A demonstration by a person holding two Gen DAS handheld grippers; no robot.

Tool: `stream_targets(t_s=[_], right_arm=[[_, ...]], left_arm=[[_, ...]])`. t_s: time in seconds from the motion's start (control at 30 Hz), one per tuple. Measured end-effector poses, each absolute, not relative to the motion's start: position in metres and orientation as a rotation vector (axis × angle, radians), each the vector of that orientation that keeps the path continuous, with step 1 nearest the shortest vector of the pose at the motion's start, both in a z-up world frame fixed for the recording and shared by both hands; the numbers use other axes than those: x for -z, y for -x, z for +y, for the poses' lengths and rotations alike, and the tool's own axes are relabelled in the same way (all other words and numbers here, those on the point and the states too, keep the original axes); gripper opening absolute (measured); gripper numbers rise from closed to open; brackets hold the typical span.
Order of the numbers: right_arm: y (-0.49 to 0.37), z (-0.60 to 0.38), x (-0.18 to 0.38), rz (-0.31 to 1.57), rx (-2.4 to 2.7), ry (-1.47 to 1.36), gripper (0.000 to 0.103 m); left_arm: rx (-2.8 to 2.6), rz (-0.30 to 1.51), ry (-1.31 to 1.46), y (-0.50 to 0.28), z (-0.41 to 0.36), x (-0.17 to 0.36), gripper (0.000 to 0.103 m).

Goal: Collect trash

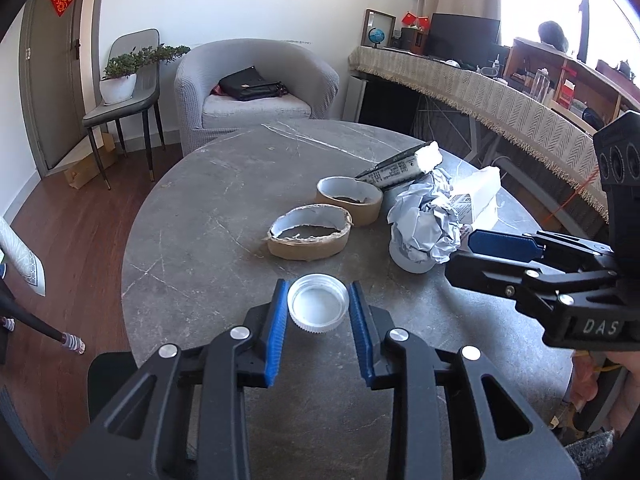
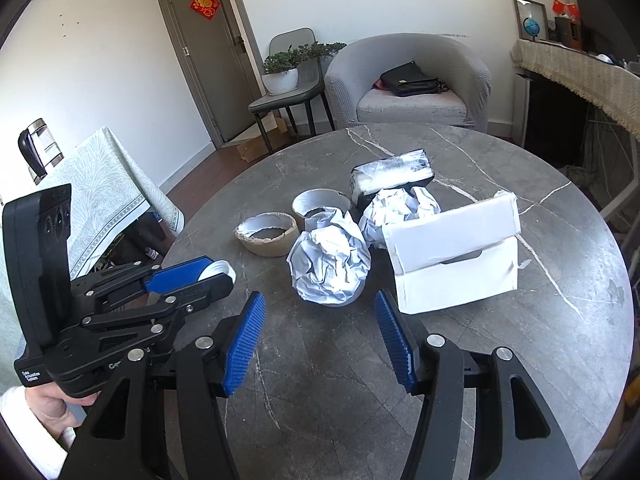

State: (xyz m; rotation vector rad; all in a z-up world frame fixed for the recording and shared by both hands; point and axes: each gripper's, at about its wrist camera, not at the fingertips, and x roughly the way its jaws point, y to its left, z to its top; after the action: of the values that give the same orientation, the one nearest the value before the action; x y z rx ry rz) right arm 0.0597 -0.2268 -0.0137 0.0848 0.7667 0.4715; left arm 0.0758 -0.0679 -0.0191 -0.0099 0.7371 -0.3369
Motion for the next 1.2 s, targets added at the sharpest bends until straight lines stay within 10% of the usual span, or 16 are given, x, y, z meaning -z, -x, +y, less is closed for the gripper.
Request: stream_targets(t_s=[1.2], right_arm=[[-0.07,-0.191,-0.013,0.674,-0.48,-0.07,0.046]], left_arm=[[0.303,0.679,0.085,-0.058,0.001,-0.001,0.038]])
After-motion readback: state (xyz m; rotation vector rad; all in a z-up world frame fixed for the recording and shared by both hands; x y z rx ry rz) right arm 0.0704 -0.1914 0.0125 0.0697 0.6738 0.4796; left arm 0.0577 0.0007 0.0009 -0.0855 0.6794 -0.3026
